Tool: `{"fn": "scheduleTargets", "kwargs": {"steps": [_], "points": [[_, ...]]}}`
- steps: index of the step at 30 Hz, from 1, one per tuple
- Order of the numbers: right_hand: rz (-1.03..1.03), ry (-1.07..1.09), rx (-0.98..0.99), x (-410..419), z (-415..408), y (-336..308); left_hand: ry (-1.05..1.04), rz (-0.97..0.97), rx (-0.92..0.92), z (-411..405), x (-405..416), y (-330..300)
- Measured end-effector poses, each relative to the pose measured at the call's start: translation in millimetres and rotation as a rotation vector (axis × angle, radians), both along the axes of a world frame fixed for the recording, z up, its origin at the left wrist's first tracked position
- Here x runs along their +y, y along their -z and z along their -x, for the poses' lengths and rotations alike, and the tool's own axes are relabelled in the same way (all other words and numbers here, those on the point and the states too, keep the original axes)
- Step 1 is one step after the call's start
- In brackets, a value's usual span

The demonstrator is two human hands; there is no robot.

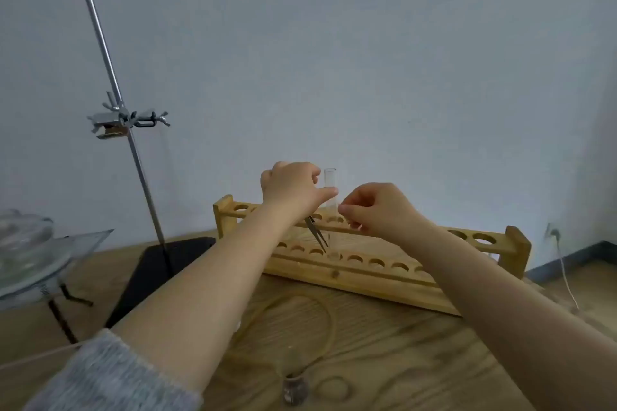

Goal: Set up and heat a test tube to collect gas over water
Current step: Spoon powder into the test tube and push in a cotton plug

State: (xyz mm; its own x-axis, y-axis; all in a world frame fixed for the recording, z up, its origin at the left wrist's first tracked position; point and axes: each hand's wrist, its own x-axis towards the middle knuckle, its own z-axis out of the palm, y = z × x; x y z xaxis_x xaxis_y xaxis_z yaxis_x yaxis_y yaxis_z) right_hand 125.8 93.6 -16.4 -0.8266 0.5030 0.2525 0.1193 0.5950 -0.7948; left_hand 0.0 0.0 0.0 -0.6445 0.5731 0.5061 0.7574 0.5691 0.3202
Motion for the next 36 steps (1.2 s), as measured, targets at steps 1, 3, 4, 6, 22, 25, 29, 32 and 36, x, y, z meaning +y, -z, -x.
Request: {"fn": "scheduleTargets", "kwargs": {"steps": [1, 3, 4, 6, 22, 25, 29, 32, 36], "points": [[0.011, 0.000, -0.002, 0.3, 1.4, 1.7, -0.016, 0.020, -0.001, -1.6, 0.9, -0.4], [0.004, 0.003, 0.005, 3.5, 4.8, 3.7, -0.050, 0.032, 0.014, 1.0, 6.3, 2.7], [0.007, 0.007, 0.004, 3.6, 5.6, 5.3, -0.072, 0.036, 0.017, 2.7, 8.6, 3.5], [0.004, 0.003, 0.003, 4.7, 7.5, 7.0, -0.086, 0.075, 0.017, 2.8, 13.0, 5.9], [0.049, 0.034, -0.016, 2.7, 9.5, 7.5, -0.010, -0.086, -0.086, -2.8, 8.7, -7.9], [0.086, 0.026, -0.007, -0.6, 6.0, 4.2, 0.038, -0.147, -0.109, -3.5, 1.7, -18.6], [0.111, 0.008, -0.009, -8.3, 0.3, 1.5, 0.157, -0.297, -0.108, -12.3, -13.0, -35.7], [0.116, -0.002, -0.012, -15.9, -4.5, 0.3, 0.192, -0.389, -0.086, -25.4, -28.8, -49.3], [0.124, -0.042, -0.044, -27.4, -13.6, 3.2, 0.216, -0.453, -0.085, -41.3, -56.9, -56.2]]}}
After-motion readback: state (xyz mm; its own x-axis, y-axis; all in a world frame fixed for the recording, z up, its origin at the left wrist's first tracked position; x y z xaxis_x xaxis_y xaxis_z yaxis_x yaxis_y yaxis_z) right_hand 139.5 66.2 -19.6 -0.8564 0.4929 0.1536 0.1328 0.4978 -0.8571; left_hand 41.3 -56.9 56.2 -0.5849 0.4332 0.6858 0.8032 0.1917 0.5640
